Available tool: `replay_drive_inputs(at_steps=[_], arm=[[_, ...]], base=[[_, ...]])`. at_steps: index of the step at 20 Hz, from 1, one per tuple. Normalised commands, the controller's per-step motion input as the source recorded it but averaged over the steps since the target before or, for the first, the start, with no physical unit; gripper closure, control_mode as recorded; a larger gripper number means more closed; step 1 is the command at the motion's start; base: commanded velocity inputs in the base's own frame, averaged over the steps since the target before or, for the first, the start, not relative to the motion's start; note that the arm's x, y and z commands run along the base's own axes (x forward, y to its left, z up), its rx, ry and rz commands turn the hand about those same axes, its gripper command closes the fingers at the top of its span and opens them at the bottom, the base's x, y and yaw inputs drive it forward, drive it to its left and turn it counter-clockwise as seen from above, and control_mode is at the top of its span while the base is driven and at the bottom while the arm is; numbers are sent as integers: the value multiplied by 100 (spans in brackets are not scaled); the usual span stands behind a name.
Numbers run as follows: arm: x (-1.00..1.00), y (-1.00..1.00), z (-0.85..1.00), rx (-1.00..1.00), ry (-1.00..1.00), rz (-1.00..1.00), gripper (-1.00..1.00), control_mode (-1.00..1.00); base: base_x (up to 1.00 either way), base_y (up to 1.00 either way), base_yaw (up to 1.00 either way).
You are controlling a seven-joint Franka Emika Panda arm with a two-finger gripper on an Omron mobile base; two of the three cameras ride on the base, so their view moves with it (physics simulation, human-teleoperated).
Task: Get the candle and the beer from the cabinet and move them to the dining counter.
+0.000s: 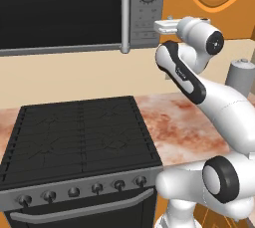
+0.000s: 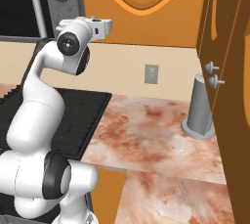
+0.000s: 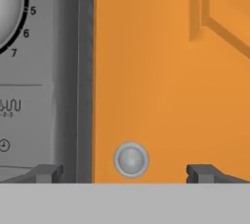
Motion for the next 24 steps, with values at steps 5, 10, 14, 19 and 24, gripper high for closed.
replay_drive_inputs(at_steps=[5, 10, 14, 19, 24], arm=[[0, -5, 0, 0, 0, 0, -100, -100], [0, -15, 3, 0, 0, 0, -100, -100], [0, -3, 12, 0, 4, 0, -100, -100], [7, -5, 2, 0, 1, 0, -100, -100], [3, -4, 0, 0, 0, 0, -100, -100]], base=[[0, 0, 0], [0, 0, 0], [0, 0, 0], [0, 0, 0], [0, 0, 0]])
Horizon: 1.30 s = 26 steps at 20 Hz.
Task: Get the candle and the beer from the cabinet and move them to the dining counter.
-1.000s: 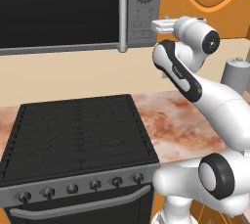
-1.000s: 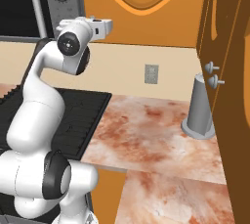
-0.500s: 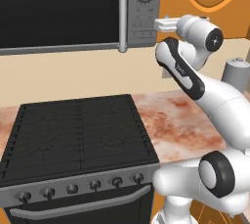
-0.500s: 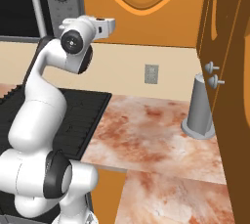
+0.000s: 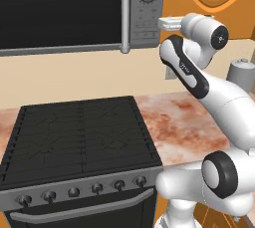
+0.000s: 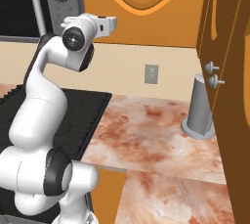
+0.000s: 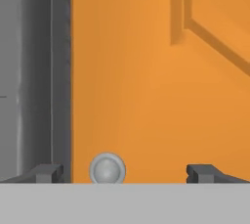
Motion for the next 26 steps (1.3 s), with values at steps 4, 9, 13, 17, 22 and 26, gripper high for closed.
replay_drive_inputs(at_steps=[4, 9, 13, 17, 22, 26], arm=[[1, 0, 0, 0, 0, 0, -100, -100], [6, 0, 0, 0, 0, 0, -100, -100], [16, 0, 0, 0, 0, 0, -100, -100], [15, 0, 0, 0, 0, 0, -100, -100], [11, 0, 0, 0, 0, 0, -100, -100], [5, 0, 0, 0, 0, 0, -100, -100]], base=[[0, 0, 0], [0, 0, 0], [0, 0, 0], [0, 0, 0], [0, 0, 0], [0, 0, 0]])
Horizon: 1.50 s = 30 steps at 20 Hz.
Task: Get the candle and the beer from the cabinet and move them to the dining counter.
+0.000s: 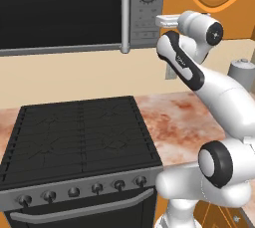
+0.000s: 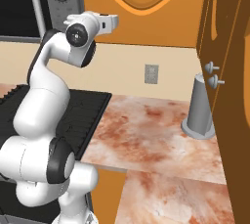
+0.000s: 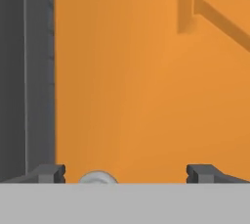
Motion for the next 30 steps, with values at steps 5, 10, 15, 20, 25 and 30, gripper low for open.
replay_drive_inputs(at_steps=[5, 10, 15, 20, 25, 30], arm=[[3, 0, 0, 0, 0, 0, -100, -100], [5, 0, 0, 0, 0, 0, -100, -100], [3, 0, -8, 0, 0, 0, -100, -100], [0, 0, -19, 0, 0, 0, -100, -100], [4, 0, -7, 0, 0, 0, -100, -100], [8, 0, 0, 0, 0, 0, -100, -100]], base=[[0, 0, 0], [0, 0, 0], [0, 0, 0], [0, 0, 0], [0, 0, 0], [0, 0, 0]])
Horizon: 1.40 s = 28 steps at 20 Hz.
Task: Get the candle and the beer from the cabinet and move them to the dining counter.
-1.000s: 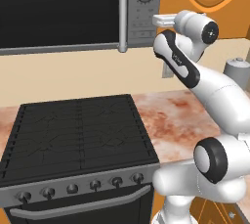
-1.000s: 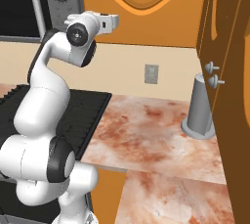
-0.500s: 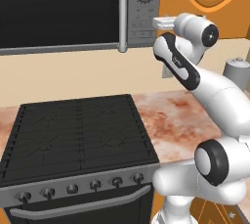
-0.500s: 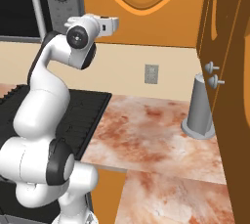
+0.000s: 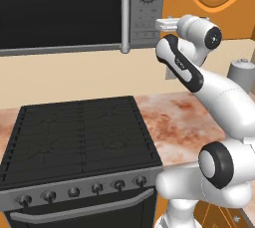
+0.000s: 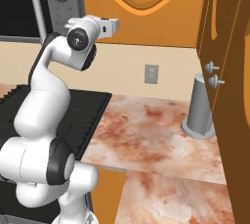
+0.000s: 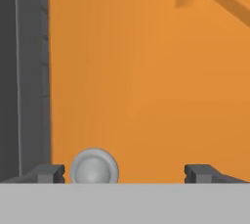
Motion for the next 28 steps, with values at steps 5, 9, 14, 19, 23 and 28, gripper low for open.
replay_drive_inputs(at_steps=[5, 9, 14, 19, 23, 28], arm=[[8, 0, 0, 0, 0, 0, -100, -100], [10, 0, 0, 0, 0, 0, -100, -100], [0, 0, 0, 0, 0, 0, 100, -100], [0, 0, 0, 0, 0, 0, 100, -100], [0, 0, 0, 0, 0, 0, 100, -100], [0, 0, 0, 0, 0, 0, 100, -100]], base=[[0, 0, 0], [0, 0, 0], [0, 0, 0], [0, 0, 0], [0, 0, 0], [0, 0, 0]])
